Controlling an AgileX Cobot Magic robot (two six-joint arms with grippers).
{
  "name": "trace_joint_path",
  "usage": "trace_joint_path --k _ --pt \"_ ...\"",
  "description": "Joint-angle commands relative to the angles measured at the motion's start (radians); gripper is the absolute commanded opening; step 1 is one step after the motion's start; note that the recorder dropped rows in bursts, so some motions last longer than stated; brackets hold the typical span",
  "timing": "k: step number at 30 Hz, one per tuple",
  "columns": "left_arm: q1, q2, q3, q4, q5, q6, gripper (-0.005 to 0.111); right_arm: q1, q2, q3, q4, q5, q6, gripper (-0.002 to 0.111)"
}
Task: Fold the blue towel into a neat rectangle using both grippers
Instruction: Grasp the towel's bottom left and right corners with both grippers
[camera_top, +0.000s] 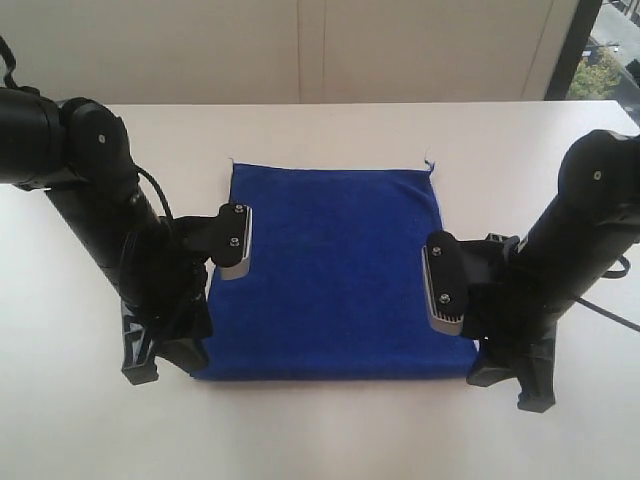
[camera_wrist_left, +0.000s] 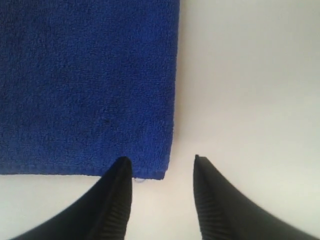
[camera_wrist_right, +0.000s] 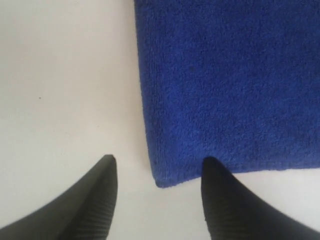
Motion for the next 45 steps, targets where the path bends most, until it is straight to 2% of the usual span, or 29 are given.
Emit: trace_joint_path --k 1,26,34,40,45 --pt "-0.003 0.033 0.01 -0.042 0.016 0.007 0.046 0.0 0.027 0.003 0.0 -0.026 -0.014 0.049" --pt "-0.003 0.09 0.01 -0.054 -0.046 0.071 0.046 0.0 0.104 0.003 0.008 -0.057 -0.014 0.049" --pt "-0.003 0.09 0.01 -0.054 -0.046 0.087 0.045 0.0 0.104 0.003 0.008 -0.059 -0.014 0.034" --pt "-0.003 0.09 0.01 -0.052 -0.046 0.087 0.045 0.0 0.104 0.003 0.008 -0.059 -0.014 0.031" --pt "-0.003 0.09 0.01 -0.052 -0.028 0.087 0.03 0.0 0.104 0.003 0.008 -0.059 -0.011 0.026"
